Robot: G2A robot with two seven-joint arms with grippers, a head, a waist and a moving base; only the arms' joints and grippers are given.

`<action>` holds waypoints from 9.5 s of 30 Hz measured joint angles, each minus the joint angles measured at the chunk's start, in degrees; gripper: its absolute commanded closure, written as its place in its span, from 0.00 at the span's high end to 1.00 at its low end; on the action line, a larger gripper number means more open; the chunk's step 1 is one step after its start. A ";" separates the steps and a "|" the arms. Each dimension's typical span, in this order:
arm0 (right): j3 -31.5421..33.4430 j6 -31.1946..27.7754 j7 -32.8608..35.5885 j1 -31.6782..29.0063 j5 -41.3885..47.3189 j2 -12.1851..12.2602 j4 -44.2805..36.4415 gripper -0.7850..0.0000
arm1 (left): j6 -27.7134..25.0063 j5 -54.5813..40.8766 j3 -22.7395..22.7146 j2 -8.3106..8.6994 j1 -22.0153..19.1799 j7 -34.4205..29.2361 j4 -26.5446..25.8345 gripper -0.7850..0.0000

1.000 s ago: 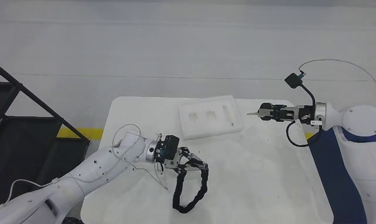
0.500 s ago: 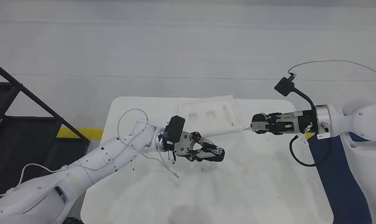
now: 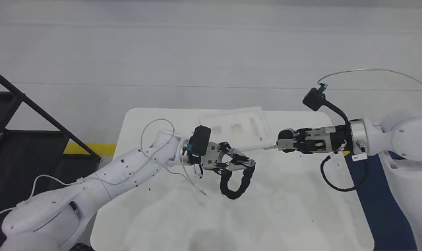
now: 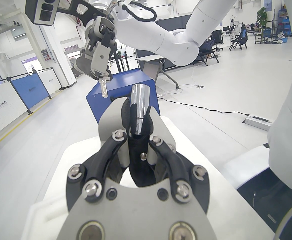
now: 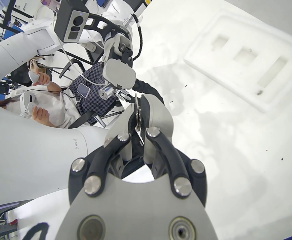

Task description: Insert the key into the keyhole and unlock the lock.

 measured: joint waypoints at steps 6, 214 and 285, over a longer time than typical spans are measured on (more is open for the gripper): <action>-0.02 0.00 -0.04 -0.04 -0.02 0.00 -0.03 0.00 | 0.00 0.00 0.00 0.00 0.00 0.00 0.00 0.00; -6.32 -43.32 -30.90 -6.72 -59.78 6.05 -17.86 1.00 | -10.98 -20.96 1.30 -10.98 0.19 -11.00 19.53 0.00; -7.14 -20.40 -15.23 -7.08 -18.94 7.87 -8.01 1.00 | -5.04 -0.86 1.81 -11.53 -0.91 -5.06 16.71 0.00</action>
